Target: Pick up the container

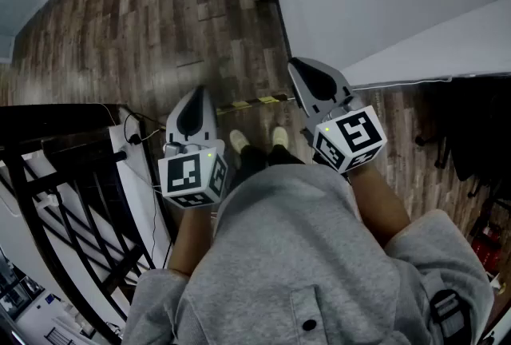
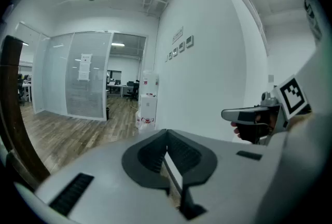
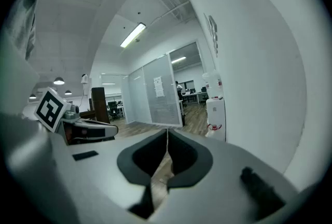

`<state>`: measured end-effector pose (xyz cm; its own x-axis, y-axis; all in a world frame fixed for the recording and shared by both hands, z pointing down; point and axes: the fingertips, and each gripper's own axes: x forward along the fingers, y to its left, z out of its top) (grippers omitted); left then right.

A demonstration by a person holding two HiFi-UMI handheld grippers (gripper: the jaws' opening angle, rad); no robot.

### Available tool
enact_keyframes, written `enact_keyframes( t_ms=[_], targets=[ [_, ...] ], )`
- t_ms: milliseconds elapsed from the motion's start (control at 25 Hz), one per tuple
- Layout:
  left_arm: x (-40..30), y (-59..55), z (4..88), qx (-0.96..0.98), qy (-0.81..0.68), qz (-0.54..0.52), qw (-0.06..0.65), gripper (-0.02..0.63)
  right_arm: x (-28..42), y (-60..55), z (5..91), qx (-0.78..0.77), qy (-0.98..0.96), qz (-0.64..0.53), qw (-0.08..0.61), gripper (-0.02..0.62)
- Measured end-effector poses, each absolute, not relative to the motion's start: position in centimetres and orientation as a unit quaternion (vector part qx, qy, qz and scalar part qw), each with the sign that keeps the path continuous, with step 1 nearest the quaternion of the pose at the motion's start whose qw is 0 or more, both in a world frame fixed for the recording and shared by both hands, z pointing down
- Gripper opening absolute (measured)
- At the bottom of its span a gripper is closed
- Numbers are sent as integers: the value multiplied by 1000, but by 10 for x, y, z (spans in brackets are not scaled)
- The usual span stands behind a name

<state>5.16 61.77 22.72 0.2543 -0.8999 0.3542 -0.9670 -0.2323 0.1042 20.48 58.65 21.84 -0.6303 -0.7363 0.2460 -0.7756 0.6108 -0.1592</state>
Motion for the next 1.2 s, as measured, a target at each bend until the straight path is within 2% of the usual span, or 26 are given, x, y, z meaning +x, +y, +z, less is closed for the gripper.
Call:
enact_keyframes(
  t_ms=[760,1200],
  targets=[
    [-13,607,194,797,-585,76,130,14,137,574,183,434,-893,112,47,26],
    [-65,600,207,797,-582,69,146,14,83,572,188,438,-892,84,73,26]
  ],
)
